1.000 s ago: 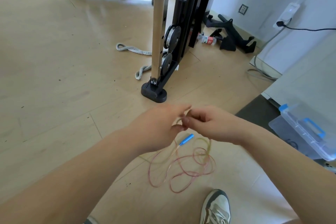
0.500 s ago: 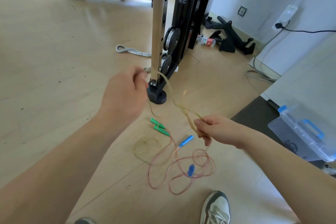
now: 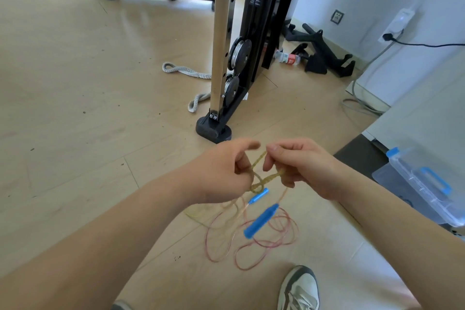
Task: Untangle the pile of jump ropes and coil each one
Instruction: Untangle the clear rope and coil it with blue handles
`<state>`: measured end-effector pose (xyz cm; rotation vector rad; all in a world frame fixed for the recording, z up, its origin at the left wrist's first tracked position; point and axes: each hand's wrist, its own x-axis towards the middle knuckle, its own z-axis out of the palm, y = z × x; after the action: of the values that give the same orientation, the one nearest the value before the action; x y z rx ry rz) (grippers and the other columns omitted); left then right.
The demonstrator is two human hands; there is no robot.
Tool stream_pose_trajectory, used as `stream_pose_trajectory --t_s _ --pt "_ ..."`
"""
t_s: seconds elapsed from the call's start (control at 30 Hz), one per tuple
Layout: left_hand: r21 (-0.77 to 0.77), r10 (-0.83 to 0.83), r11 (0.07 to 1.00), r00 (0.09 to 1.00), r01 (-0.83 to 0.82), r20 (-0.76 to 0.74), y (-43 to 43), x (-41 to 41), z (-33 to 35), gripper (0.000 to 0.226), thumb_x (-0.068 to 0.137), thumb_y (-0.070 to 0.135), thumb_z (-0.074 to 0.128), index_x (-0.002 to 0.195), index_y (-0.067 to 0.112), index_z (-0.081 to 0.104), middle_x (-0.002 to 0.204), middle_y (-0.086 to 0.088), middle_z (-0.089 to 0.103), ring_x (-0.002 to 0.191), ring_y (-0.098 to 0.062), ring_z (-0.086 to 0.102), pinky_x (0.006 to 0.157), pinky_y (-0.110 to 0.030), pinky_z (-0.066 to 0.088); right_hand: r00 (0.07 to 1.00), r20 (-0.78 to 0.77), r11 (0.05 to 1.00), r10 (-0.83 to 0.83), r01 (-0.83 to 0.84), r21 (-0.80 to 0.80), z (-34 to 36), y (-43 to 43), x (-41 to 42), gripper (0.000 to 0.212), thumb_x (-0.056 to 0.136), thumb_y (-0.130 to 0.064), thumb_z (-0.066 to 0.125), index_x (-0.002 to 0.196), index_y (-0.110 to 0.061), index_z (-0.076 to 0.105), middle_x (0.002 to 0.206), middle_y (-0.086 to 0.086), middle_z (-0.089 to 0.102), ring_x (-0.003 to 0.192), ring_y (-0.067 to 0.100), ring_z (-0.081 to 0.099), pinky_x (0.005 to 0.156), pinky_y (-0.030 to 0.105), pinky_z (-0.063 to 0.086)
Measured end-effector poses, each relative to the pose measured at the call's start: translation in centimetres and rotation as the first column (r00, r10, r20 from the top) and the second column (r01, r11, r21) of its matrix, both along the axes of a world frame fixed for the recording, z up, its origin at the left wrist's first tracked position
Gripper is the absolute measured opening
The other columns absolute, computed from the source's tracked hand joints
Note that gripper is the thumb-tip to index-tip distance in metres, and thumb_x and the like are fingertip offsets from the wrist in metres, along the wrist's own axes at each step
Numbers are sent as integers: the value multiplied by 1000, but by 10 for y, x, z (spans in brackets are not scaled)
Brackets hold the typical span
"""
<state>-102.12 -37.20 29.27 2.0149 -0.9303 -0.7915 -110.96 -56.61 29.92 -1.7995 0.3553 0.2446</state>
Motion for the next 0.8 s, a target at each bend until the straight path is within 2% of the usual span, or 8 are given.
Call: stream_pose_trajectory --t_s 0.07,0.17,0.3,0.37,0.5,0.6,0.7,0.8 --pt "29 -21 999 998 23 -56 1 2 3 44 95 14 59 137 26 57 96 9 69 71 1 69 64 -14 53 998 -24 995 -52 50 -84 -4 -5 -2 42 94 -48 65 78 -10 74 55 1 39 52 18 36 57 31 36" --pt "53 -1 999 1000 1 6 5 7 6 25 92 31 70 117 29 70 94 13 69 66 11 60 60 -6 44 978 -32 908 -204 177 -380 -15 -15 -3 45 93 -53 66 82 -11 75 49 -12 39 49 12 35 56 28 35" --pt "73 37 997 999 -36 -21 13 16 11 14 92 28 71 105 28 73 71 12 68 57 5 55 59 -11 42 932 -8 807 -363 310 -502 -33 -33 -8 55 91 -58 66 87 -3 69 63 -1 44 55 13 41 53 26 34" --pt "111 101 988 990 -112 98 13 22 11 11 95 24 64 95 26 75 65 12 63 57 0 55 59 -19 42 914 -36 763 -405 316 -563 -36 -39 -10 49 91 -61 63 84 -14 70 70 -1 54 65 16 53 57 27 38" --pt "295 214 856 811 -424 545 22 42 8 20 99 26 43 98 32 62 97 7 63 85 -22 63 73 -32 48 848 -150 759 -508 358 -544 -33 -45 -13 59 98 -63 45 87 -13 73 85 -1 63 83 21 60 73 31 44" --pt "540 60 735 833 -409 549 30 43 3 22 91 14 45 106 24 57 104 1 60 87 -26 61 76 -35 51 894 -164 739 -418 230 -633 -35 -38 -10 63 98 -57 50 83 0 72 70 1 58 66 20 56 58 28 40" --pt "616 -73 746 888 -253 453 28 32 -4 32 95 18 48 126 21 53 121 -3 59 103 -27 58 86 -37 52 939 -105 852 -327 245 -462 -30 -26 -3 53 97 -54 58 74 -6 63 62 -1 51 60 19 49 61 29 46" --pt "372 -26 922 942 -107 335 20 18 -7 63 97 30 59 154 25 32 154 3 42 140 -20 43 111 -36 40 980 -63 979 -187 180 -95 -19 -11 2 49 94 -57 63 62 -20 58 60 -1 48 60 19 46 69 39 51"
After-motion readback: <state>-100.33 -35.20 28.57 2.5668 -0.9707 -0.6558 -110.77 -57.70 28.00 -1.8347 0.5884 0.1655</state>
